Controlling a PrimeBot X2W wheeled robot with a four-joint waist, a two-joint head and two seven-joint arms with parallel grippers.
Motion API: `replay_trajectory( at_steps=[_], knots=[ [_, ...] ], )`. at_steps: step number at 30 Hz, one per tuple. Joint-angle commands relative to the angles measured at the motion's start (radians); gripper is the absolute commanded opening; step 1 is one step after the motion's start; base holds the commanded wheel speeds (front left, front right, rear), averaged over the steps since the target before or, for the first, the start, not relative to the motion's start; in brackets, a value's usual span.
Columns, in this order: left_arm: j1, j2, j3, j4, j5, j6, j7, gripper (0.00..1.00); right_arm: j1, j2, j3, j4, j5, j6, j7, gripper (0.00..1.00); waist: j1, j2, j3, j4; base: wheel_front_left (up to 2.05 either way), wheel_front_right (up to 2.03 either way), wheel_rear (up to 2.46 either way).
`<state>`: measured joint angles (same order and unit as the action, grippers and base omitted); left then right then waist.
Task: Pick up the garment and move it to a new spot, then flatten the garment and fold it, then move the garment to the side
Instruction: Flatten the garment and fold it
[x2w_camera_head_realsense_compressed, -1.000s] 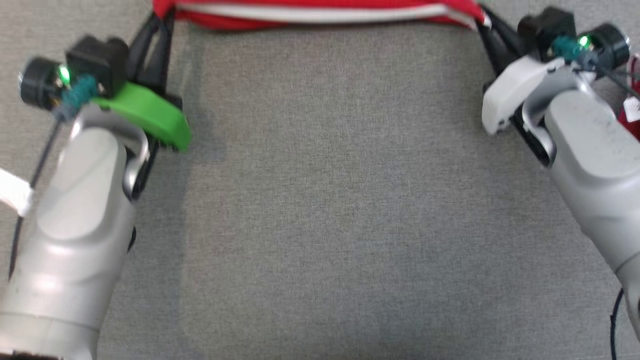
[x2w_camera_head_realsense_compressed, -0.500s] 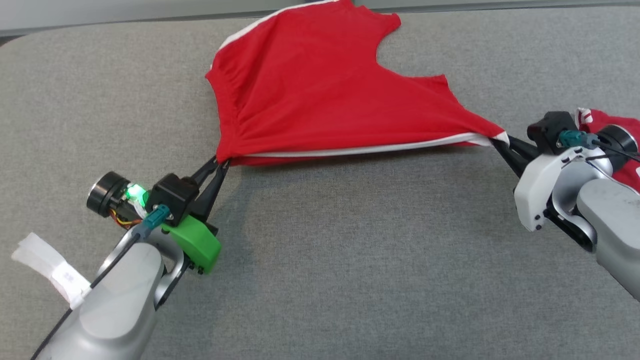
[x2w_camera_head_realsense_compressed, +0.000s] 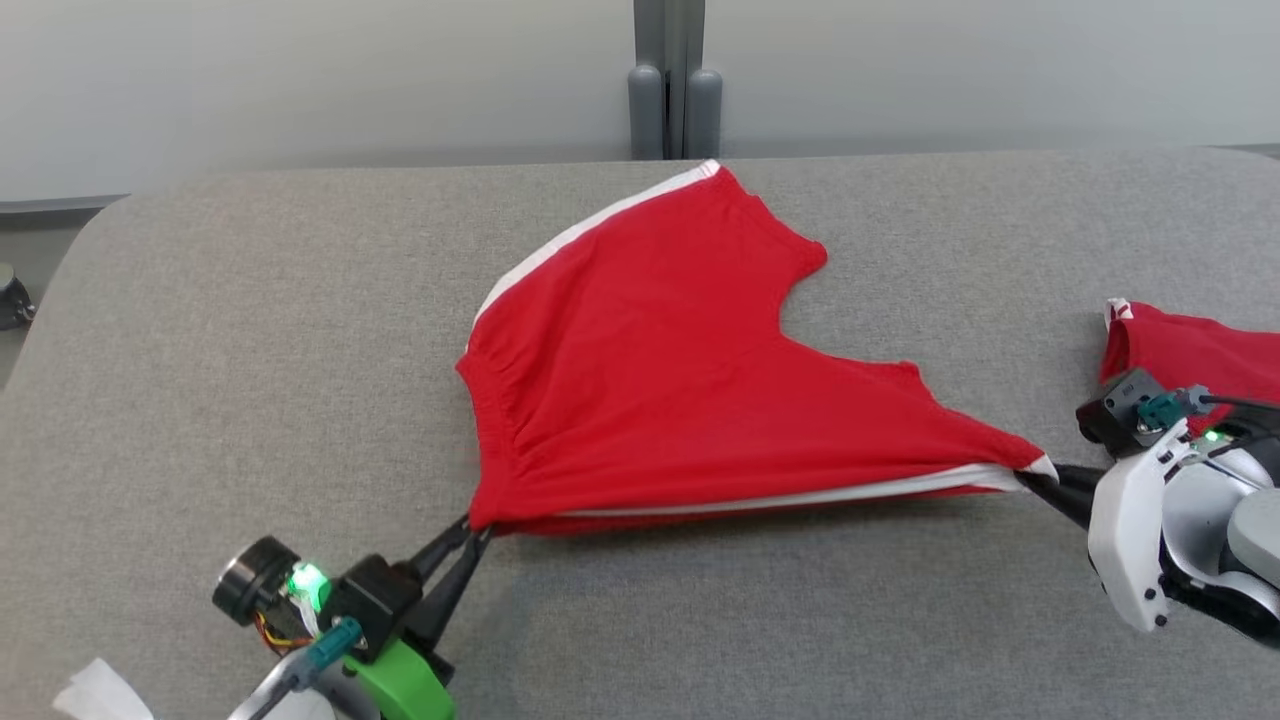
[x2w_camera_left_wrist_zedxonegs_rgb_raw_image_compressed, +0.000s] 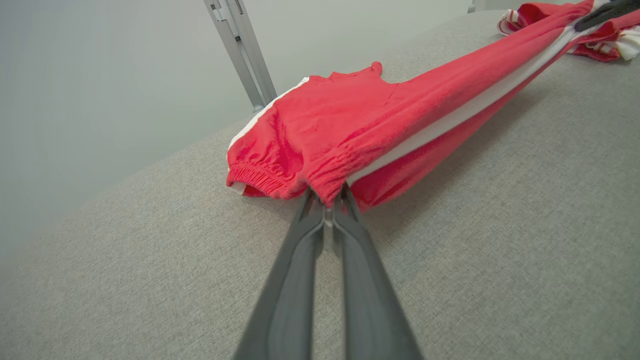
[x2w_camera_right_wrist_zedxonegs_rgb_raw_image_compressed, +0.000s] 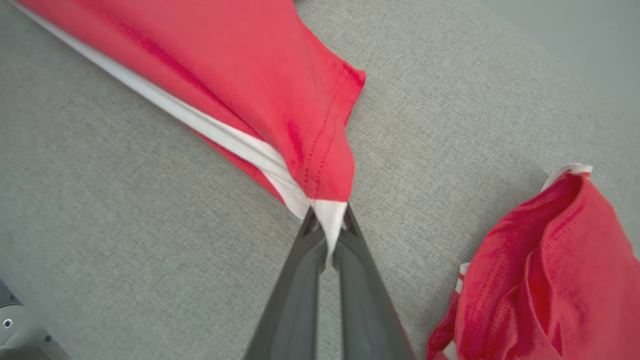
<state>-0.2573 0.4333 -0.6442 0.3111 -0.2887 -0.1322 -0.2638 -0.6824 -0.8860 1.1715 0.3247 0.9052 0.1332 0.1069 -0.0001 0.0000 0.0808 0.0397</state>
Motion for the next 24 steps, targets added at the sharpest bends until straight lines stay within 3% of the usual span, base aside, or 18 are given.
replay_trajectory(
  at_steps=[1, 5, 10, 16, 24],
  knots=[
    [0.037, 0.025, -0.002, -0.011, -0.009, 0.005, 0.008, 0.0, 0.021, -0.043, 0.009, -0.026, 0.006, -0.005, 0.02, 0.0, 0.0001, 0.0, -0.025, 0.001, 0.0, 0.0, 0.0],
    [0.1, 0.057, -0.029, -0.075, -0.02, 0.005, 0.036, 0.0, 0.055, -0.123, 0.051, -0.159, 0.02, -0.005, 0.081, 0.0, 0.0001, 0.0, -0.052, -0.001, 0.0, 0.0, 0.0],
    [0.16, 0.096, -0.041, -0.182, -0.029, 0.022, 0.082, 0.0, 0.059, -0.197, 0.035, -0.276, 0.057, -0.004, 0.118, 0.0, 0.0001, 0.0, -0.058, -0.005, 0.0, 0.0, 0.0],
    [0.13, 0.115, -0.023, -0.252, -0.028, 0.039, 0.116, 0.0, 0.036, -0.213, -0.024, -0.294, 0.057, -0.004, 0.13, 0.0, 0.0001, 0.0, -0.04, 0.016, 0.0, 0.0, 0.0],
    [0.018, 0.083, -0.002, -0.239, -0.029, 0.038, 0.107, 0.0, -0.045, -0.21, -0.096, -0.269, 0.032, -0.005, 0.166, 0.0, 0.0001, 0.0, 0.027, 0.075, 0.0, 0.0, 0.0]
  ],
)
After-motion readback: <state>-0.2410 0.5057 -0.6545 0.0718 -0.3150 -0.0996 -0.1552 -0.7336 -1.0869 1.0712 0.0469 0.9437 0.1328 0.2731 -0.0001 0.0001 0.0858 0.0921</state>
